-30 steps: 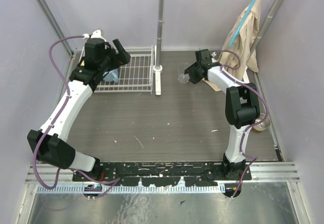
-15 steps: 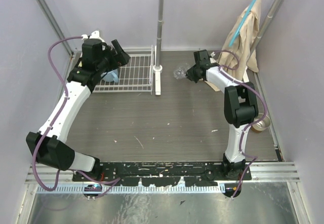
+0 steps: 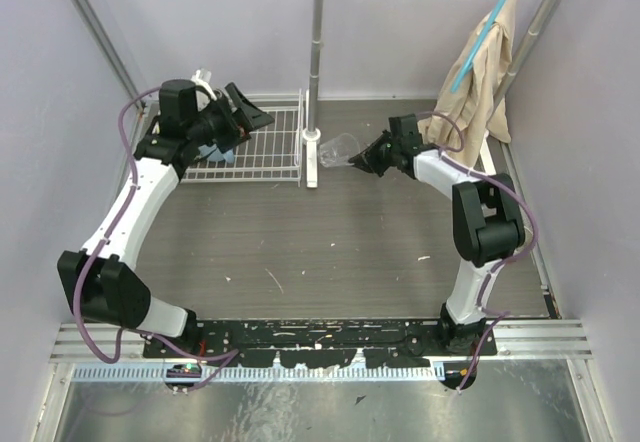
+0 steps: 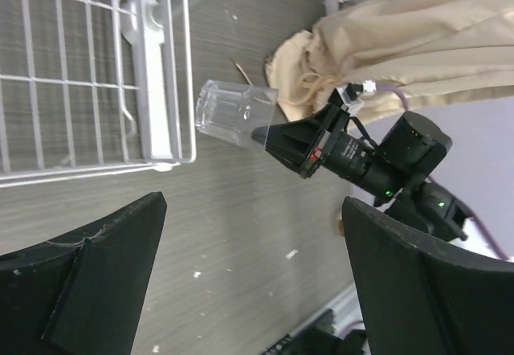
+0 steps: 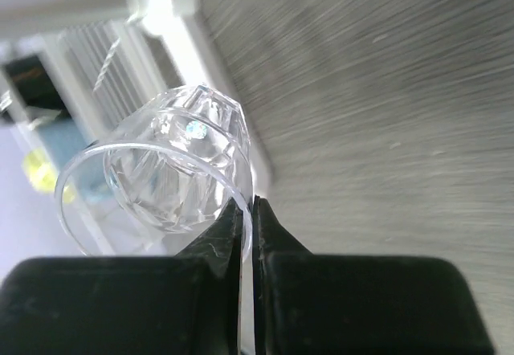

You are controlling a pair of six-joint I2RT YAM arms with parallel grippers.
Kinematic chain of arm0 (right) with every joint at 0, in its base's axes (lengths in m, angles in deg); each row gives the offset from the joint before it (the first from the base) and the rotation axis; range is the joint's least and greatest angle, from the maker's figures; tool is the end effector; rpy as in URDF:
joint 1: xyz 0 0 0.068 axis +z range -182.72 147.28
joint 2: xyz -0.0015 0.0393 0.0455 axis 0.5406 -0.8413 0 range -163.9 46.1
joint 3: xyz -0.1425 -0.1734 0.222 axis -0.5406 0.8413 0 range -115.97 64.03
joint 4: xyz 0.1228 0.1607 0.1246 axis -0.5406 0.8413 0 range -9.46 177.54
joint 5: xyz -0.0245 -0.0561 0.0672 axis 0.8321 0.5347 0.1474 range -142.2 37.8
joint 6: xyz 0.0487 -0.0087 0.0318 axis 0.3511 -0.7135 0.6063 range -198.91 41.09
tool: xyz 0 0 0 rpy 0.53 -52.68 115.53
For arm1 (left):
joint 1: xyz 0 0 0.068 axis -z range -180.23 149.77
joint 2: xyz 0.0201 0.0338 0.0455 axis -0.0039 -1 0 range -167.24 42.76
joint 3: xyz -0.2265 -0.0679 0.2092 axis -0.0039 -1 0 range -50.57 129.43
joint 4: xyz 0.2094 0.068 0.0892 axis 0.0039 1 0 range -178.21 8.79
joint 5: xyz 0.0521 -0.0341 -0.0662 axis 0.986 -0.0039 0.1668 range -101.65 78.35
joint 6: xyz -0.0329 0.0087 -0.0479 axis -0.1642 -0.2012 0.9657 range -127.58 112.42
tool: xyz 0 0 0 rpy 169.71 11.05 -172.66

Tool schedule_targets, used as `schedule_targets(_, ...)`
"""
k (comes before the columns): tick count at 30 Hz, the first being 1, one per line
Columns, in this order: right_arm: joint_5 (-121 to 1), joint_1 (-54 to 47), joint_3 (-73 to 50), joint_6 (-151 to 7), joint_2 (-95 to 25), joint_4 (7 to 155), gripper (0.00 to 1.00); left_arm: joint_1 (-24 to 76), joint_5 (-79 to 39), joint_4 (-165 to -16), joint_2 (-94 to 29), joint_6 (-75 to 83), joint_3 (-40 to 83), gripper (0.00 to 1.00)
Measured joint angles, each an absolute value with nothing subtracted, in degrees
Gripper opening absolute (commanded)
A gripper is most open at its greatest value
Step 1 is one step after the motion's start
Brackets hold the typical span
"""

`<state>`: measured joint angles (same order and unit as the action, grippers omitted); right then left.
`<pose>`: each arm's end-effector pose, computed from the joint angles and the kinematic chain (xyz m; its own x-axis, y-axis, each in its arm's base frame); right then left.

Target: Load the cups into the dish rack

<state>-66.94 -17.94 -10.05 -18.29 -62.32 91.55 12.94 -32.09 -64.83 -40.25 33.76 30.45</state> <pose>0.3967 0.1158 0.2497 -0.7031 0.6860 -0.1871 0.3934 0.5945 0.7013 0.2952 -0.0843 0.4228 -0.6571 -0.4819 -0.5796 0.1154 0.6955 -0.7092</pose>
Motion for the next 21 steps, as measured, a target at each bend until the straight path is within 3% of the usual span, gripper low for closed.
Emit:
schedule_targets(10,-86.67,-17.89,-3.17,-9.16,-51.55,70.69,0.01,11.65,-46.56,-77.51,-42.54,50.0,20.0,0.98)
schedule_targets(21,-94.74,-17.39,1.09,2.38,-49.17,55.07,0.01,11.54,-53.19,-94.91,-48.03,65.39,16.17,0.98)
